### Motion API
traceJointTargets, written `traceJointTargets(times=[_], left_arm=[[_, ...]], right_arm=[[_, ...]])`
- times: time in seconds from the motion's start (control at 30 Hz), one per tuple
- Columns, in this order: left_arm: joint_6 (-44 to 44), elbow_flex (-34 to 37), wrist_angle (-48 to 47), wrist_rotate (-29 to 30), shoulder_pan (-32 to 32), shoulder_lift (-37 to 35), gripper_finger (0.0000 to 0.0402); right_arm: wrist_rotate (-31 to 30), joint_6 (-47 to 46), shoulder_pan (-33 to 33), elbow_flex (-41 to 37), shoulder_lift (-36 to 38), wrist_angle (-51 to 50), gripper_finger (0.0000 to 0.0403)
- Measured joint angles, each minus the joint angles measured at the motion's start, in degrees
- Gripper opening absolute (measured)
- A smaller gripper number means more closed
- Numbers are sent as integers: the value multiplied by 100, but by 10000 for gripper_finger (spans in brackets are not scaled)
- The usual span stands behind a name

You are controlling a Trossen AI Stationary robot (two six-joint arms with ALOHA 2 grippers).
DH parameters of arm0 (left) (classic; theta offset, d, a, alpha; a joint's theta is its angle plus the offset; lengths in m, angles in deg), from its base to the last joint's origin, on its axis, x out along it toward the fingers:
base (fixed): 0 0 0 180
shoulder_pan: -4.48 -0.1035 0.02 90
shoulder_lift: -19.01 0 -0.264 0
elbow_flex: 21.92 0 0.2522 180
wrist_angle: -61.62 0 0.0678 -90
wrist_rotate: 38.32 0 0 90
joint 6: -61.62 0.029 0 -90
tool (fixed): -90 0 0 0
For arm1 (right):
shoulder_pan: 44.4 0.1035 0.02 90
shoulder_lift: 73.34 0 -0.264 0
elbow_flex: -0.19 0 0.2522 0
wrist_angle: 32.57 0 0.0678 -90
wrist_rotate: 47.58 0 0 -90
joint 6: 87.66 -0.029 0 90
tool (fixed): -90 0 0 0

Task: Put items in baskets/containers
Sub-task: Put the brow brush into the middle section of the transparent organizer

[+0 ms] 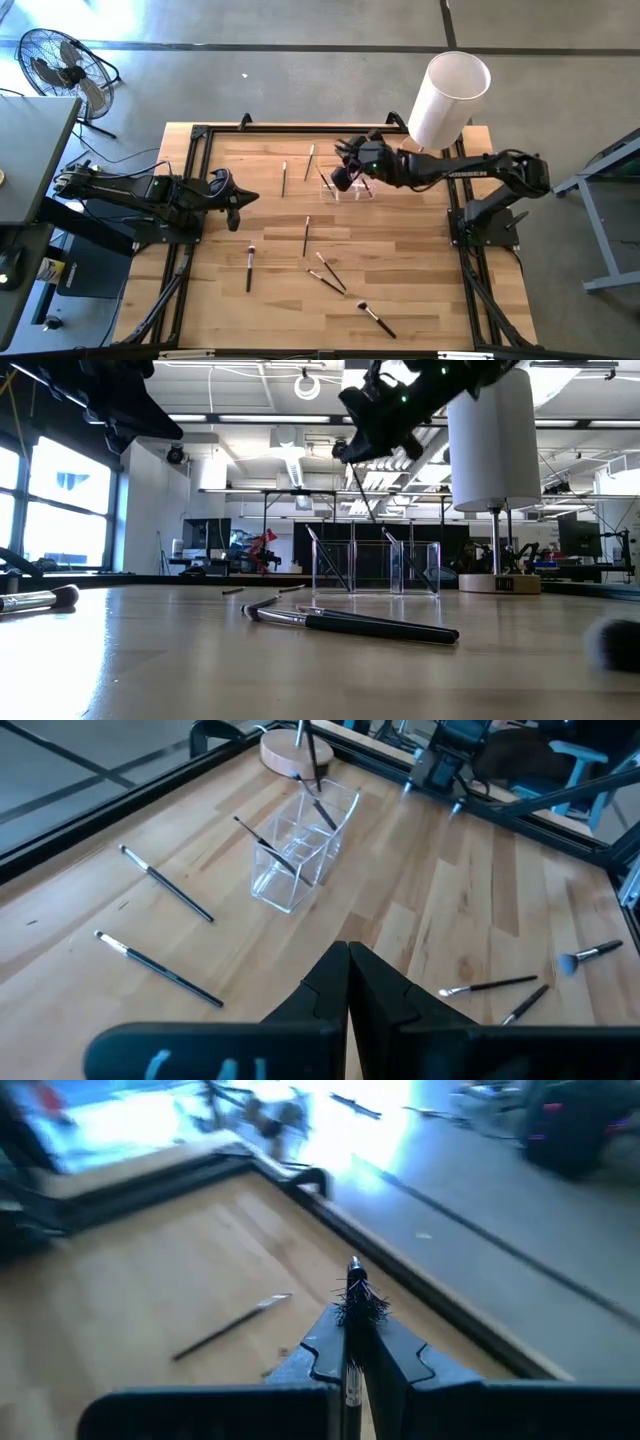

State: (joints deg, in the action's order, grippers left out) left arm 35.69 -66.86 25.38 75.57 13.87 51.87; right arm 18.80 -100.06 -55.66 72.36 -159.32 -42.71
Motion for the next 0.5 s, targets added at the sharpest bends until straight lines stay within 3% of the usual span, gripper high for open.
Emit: traceJointTargets(times=[0.1,0.27,0.5], left_arm=[[1,0,0,50,1,0,0],[1,0,1,64,1,0,0],[17,0,-1,429,1,0,1]], right_arm=[[318,-9,-126,-546,0,765,10],[452,2,-133,-1056,-2,1064,13],[555,-132,-130,-1241,0,927,75]])
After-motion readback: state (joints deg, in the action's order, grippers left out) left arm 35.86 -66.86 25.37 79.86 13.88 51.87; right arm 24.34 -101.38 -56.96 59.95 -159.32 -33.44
